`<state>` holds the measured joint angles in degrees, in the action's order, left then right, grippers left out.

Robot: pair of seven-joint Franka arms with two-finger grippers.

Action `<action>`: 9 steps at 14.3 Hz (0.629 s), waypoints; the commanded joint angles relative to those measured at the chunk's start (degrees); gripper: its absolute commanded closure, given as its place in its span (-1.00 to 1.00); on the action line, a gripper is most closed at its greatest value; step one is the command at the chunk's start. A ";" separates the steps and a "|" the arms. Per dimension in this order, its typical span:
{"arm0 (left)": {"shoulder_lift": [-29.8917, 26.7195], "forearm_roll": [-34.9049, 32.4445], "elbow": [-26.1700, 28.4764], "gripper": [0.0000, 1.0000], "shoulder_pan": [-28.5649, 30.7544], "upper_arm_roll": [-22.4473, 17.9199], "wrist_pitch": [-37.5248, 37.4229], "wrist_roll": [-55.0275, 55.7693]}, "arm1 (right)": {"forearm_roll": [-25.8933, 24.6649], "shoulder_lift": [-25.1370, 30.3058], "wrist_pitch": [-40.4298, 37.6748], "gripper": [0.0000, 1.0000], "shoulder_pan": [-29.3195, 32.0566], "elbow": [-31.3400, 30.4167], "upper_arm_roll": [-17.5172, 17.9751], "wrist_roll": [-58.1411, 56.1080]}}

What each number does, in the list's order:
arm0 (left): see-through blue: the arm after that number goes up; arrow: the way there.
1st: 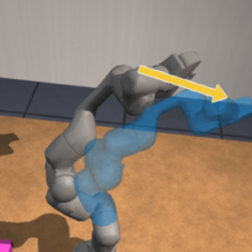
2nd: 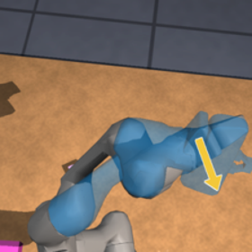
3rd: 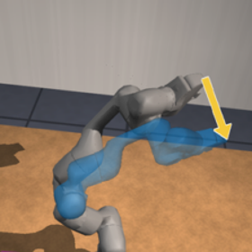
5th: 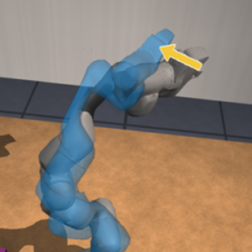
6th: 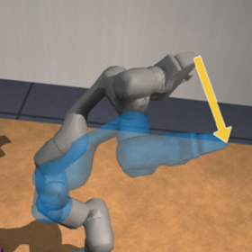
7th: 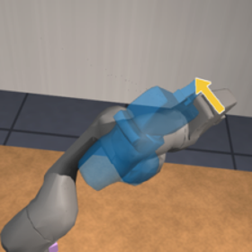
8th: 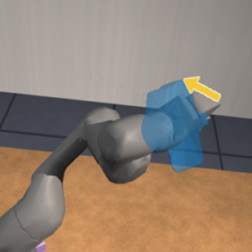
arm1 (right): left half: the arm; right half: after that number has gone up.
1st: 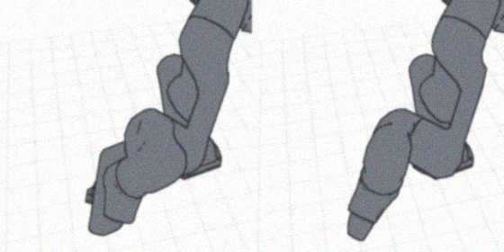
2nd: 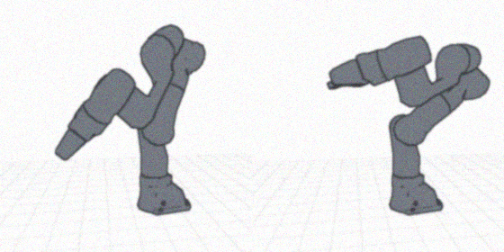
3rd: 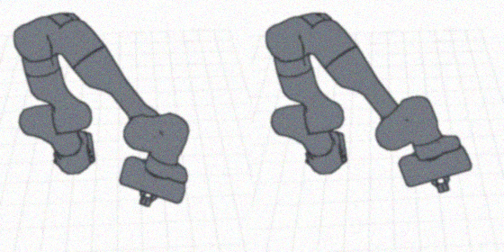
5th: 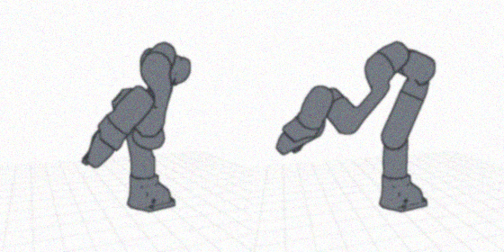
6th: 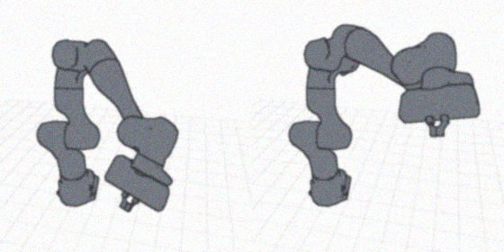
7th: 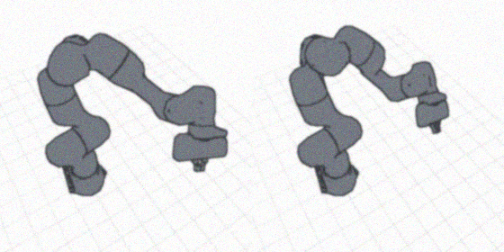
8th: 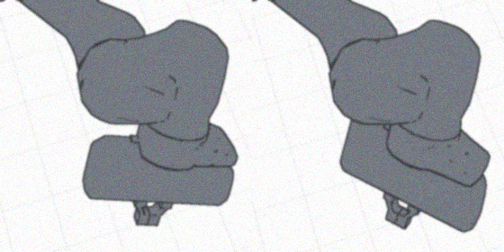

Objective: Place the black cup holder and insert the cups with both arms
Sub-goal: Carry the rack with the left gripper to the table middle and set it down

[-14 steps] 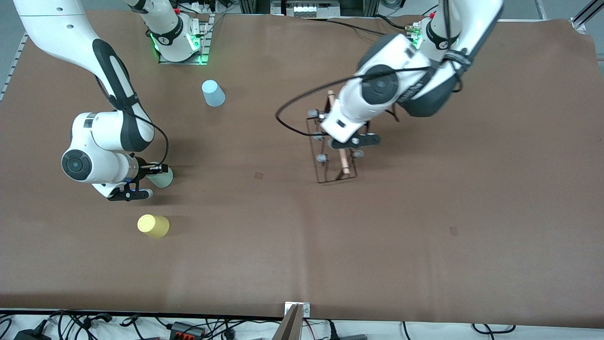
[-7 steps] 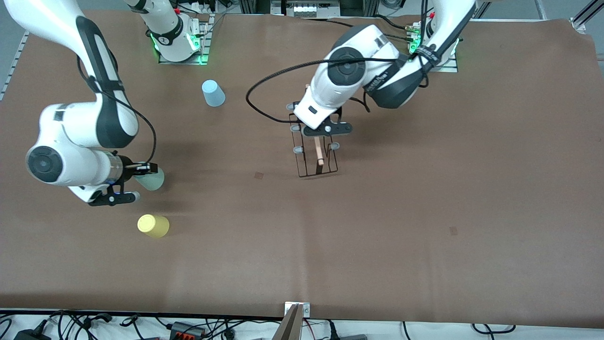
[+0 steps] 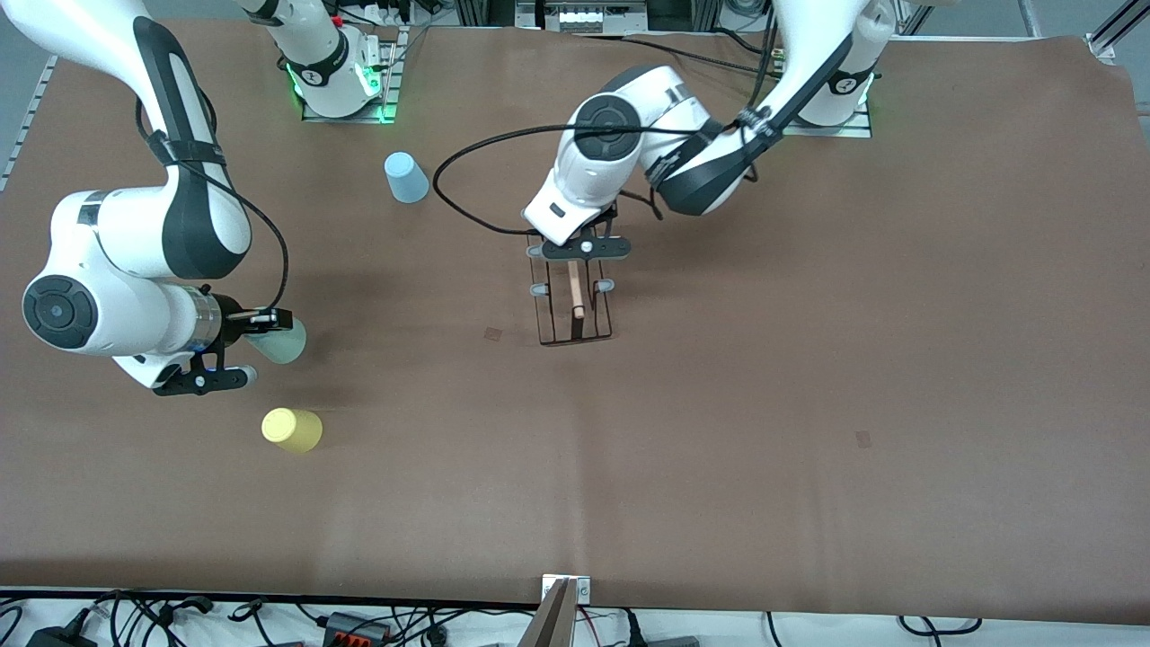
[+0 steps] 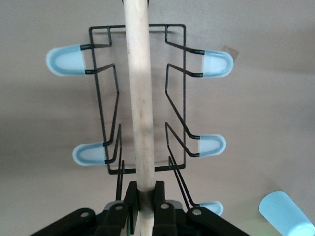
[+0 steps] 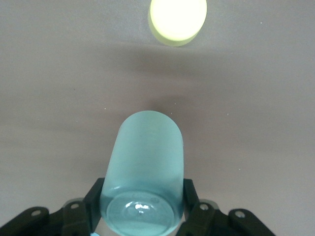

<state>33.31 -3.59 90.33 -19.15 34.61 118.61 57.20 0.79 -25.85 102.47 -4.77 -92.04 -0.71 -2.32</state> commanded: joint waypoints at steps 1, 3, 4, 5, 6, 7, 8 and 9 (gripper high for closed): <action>2.55 -4.31 -2.18 0.99 -1.50 0.02 1.27 1.86 | -0.17 -0.25 -0.96 0.46 0.03 1.07 0.18 -0.23; 2.81 -4.50 -2.18 0.98 -2.37 0.02 1.45 1.95 | -0.08 -0.16 -1.04 0.46 -0.58 1.16 0.18 0.38; 2.90 -4.49 -2.09 0.88 -2.55 -0.07 1.45 1.95 | 0.35 0.01 -1.13 0.47 -1.46 1.25 0.18 0.65; 3.16 -4.41 -2.09 0.59 -2.47 0.02 1.45 2.12 | 0.62 0.62 -1.91 0.47 -2.77 1.25 0.18 0.91; 3.08 -4.41 -2.18 0.16 -2.29 -0.07 1.36 2.74 | 0.71 0.72 -3.23 0.47 -3.74 1.25 0.18 0.92; 2.73 -4.41 -2.18 -0.21 -2.03 -0.07 1.19 3.00 | 1.93 0.80 -4.46 0.46 -4.45 1.25 0.61 0.92; 2.29 -4.49 -2.27 -0.26 -1.68 -0.07 0.66 2.92 | 4.37 1.50 -5.51 0.47 -4.63 1.16 0.97 0.92; 1.33 -4.49 -2.27 -0.34 -0.54 0.02 -0.48 2.83 | 6.49 1.77 -6.92 0.46 -4.89 1.25 0.97 0.92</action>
<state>35.62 -6.63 89.31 -20.76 34.52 120.24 58.94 4.19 -25.44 98.61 -9.23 -91.15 0.02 -1.90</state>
